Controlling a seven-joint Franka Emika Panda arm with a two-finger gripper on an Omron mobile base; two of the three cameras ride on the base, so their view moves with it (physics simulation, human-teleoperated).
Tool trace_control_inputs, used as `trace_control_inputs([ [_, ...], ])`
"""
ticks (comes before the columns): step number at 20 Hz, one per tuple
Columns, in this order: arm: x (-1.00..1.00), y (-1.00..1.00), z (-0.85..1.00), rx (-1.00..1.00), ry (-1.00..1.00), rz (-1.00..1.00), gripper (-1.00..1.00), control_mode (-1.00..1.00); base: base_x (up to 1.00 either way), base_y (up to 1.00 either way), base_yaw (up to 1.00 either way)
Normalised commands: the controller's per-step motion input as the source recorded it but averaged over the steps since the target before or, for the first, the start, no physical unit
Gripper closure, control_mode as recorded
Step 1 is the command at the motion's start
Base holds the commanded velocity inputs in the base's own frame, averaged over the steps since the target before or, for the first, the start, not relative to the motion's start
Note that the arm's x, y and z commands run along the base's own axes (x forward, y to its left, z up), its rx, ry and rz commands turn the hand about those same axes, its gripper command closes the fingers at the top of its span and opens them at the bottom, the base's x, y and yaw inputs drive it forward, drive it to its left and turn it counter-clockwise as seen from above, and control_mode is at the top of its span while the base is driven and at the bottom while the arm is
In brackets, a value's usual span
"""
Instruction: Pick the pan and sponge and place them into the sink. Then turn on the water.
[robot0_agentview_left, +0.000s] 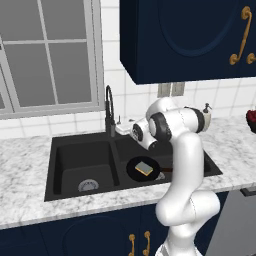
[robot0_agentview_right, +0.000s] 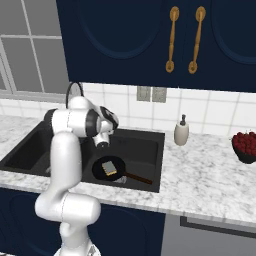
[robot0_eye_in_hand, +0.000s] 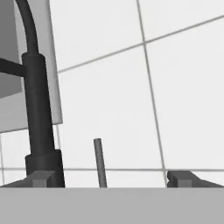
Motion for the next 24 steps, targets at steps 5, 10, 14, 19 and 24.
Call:
trace_control_inputs([
  [5, 0.51, 0.0, 0.0, 0.0, -0.1, 0.0, -1.0, -1.0, 0.0, 0.0, 0.0],
  [10, 0.56, 0.0, 0.0, 0.0, -0.08, 0.0, -1.0, -1.0, 0.0, 0.0, 0.0],
  [14, 0.52, 0.09, -0.01, 0.0, -0.02, 0.0, -1.0, -1.0, 0.0, 0.0, 0.0],
  [19, 0.46, 0.12, -0.06, 0.0, 0.0, 0.0, 1.0, -1.0, 0.0, 0.0, 0.0],
  [24, 0.28, 0.0, -0.03, 0.01, -0.05, 0.0, 1.0, -1.0, 0.0, 0.0, 0.0],
])
